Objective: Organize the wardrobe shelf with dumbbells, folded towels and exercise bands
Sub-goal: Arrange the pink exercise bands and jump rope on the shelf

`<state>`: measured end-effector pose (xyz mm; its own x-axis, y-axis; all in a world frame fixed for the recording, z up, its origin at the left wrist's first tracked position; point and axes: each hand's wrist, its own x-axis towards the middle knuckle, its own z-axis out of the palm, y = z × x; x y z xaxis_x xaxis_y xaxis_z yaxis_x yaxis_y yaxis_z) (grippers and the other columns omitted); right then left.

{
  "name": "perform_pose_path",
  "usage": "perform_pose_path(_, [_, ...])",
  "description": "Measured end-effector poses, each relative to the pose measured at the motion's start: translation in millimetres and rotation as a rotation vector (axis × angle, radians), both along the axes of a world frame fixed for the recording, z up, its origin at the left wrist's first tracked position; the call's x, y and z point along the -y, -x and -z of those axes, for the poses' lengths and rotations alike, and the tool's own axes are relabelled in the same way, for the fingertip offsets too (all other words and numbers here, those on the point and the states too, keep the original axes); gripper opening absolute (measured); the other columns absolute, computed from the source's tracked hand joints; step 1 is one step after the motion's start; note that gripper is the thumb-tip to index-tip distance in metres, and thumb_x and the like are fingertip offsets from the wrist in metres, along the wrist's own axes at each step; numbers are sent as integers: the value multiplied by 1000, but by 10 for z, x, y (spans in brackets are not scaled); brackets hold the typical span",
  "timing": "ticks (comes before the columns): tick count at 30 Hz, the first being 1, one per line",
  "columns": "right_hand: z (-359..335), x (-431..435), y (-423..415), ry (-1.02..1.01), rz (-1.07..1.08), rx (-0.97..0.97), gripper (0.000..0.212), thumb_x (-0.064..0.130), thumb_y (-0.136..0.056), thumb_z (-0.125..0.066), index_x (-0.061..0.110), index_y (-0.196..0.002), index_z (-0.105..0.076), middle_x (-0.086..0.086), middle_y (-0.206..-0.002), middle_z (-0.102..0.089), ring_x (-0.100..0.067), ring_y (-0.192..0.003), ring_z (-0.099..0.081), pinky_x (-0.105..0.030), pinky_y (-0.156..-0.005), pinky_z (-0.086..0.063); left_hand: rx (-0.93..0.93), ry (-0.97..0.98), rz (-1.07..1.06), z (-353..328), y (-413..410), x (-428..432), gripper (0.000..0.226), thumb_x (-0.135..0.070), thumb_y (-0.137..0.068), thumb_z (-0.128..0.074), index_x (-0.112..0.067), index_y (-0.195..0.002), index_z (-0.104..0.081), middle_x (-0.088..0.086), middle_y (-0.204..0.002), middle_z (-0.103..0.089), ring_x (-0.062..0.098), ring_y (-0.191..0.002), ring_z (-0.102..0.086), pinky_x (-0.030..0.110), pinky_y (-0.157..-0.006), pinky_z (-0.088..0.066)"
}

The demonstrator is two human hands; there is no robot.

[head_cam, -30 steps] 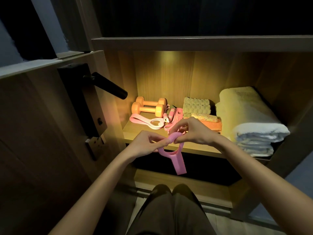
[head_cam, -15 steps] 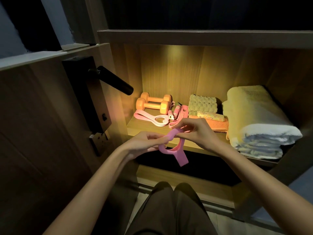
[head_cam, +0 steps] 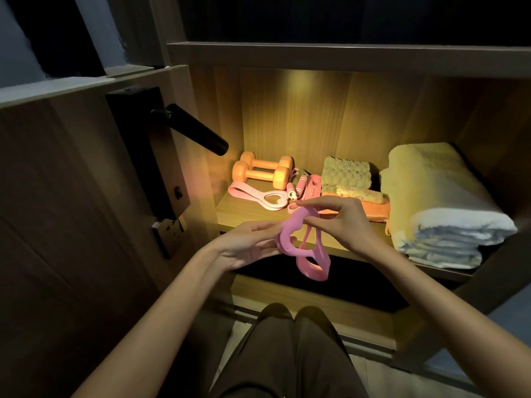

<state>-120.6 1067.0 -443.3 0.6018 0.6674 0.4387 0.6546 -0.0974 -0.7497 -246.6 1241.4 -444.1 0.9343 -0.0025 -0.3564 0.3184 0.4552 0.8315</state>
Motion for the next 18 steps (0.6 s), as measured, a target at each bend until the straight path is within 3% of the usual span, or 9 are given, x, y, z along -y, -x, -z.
perform_pose_path(6, [0,-31,-18,-53,27,-69,34,8,-75,-77,27,-103,-72,10,-98,-72,-4,-96,-64,-15,-79,-53,-28,235,-67,-55,0,69,48,-4,-75,-65,0,-122,-61,25,-123,-59,28,-112,-61,38,-76,-58])
perform_pose_path(13, [-1,-23,-28,-33,64,-34,36,11,-73,-80,30,-103,-71,17,-91,-71,0,-90,-65,-22,-75,-56,-2,193,-85,-78,-12,122,41,-10,-71,-69,-1,-111,-66,24,-115,-65,29,-99,-68,35,-71,-60])
perform_pose_path(15, [-14,-19,-34,-25,47,-9,36,12,-73,-80,28,-104,-71,16,-94,-71,1,-92,-64,-22,-75,-56,14,44,-107,-73,-28,148,40,-24,-71,-71,-5,-106,-67,19,-113,-67,26,-101,-67,31,-72,-60])
perform_pose_path(18, [-29,-23,-41,21,14,43,34,16,-74,-79,25,-106,-72,11,-100,-72,2,-96,-63,-20,-73,-55,111,-569,-137,-33,-39,186,25,-40,-76,-70,-24,-96,-68,1,-101,-69,9,-94,-65,12,-66,-52])
